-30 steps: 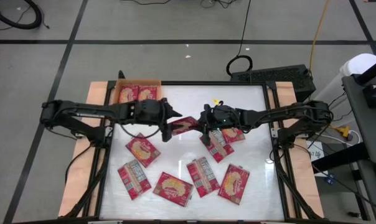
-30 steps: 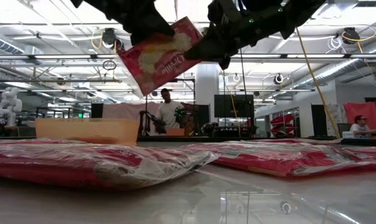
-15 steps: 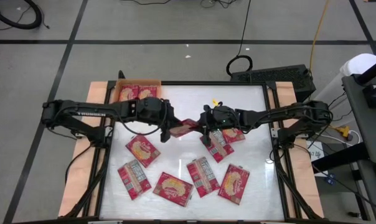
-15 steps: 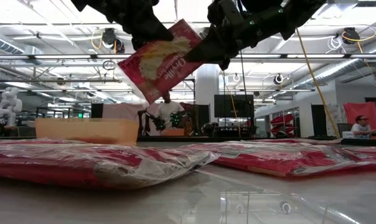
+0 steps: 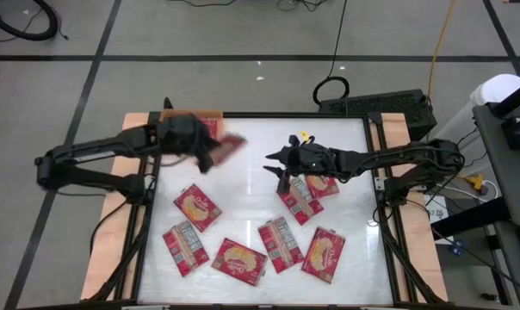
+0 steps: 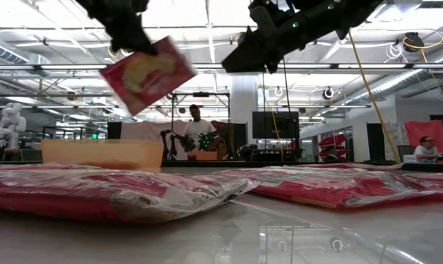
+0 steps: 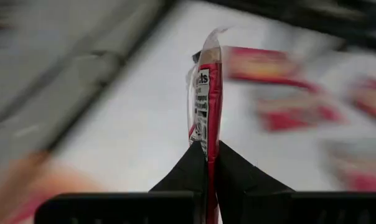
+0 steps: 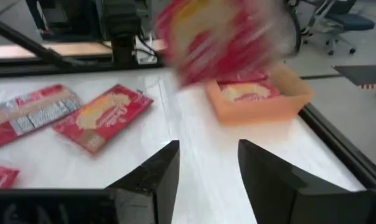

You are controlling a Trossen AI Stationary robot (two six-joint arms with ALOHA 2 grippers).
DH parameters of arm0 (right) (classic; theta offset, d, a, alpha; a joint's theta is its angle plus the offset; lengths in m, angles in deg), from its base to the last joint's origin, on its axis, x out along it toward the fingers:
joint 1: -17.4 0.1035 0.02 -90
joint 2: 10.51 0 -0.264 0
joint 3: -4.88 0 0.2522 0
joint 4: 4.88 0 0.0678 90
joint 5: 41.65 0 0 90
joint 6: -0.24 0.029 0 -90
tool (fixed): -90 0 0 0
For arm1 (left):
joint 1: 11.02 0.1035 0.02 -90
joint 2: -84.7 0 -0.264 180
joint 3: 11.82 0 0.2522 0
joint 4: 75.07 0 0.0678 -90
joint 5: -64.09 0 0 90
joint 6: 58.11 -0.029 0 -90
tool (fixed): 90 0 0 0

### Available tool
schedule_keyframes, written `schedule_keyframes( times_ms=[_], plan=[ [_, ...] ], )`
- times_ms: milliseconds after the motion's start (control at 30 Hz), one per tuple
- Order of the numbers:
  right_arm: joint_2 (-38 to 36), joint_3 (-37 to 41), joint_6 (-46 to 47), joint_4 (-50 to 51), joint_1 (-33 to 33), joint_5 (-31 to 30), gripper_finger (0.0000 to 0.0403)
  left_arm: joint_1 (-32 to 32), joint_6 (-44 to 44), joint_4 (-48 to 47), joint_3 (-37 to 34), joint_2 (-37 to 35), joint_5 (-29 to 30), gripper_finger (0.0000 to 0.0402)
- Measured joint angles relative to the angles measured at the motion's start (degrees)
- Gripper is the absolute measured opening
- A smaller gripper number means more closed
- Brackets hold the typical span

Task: Sort popcorn bags into baskets
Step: Put the red popcorn bag into the orange bin, then adjust the red popcorn bag in the orange bin

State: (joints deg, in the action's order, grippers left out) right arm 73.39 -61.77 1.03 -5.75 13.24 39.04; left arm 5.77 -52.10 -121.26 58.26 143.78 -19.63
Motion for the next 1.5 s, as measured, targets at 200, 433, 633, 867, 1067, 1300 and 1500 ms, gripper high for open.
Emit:
schedule_keyframes(
  times_ms=[200,433,633,867,1067,1300,1500],
  plan=[
    [0.08,0.18,0.33,0.88,0.52,0.27,0.0159,11.08,3.34,-6.97,0.0,-5.06,10.53,0.0022],
    [0.13,4.0,0.81,-3.39,1.92,0.44,0.0159,28.38,7.67,-5.91,-2.69,-5.04,9.34,0.0025],
    [0.13,8.62,3.06,-8.54,3.16,0.51,0.0159,38.39,8.19,-2.06,-8.68,-2.55,1.12,0.0021],
    [0.13,11.98,3.91,-12.22,3.52,0.55,0.0159,42.48,9.56,0.61,-13.94,-0.84,-3.71,0.0046],
    [0.15,12.07,4.49,-12.61,3.52,0.54,0.0159,42.43,8.76,3.44,-15.52,-0.56,-3.87,0.005],
    [0.15,12.07,4.76,-12.61,3.53,0.55,0.0159,41.71,7.61,3.21,-15.52,0.57,-1.61,0.0066],
    [0.15,12.07,6.03,-13.01,3.6,0.58,0.0159,38.09,6.25,3.13,-15.52,5.18,6.61,0.0121]
  ],
)
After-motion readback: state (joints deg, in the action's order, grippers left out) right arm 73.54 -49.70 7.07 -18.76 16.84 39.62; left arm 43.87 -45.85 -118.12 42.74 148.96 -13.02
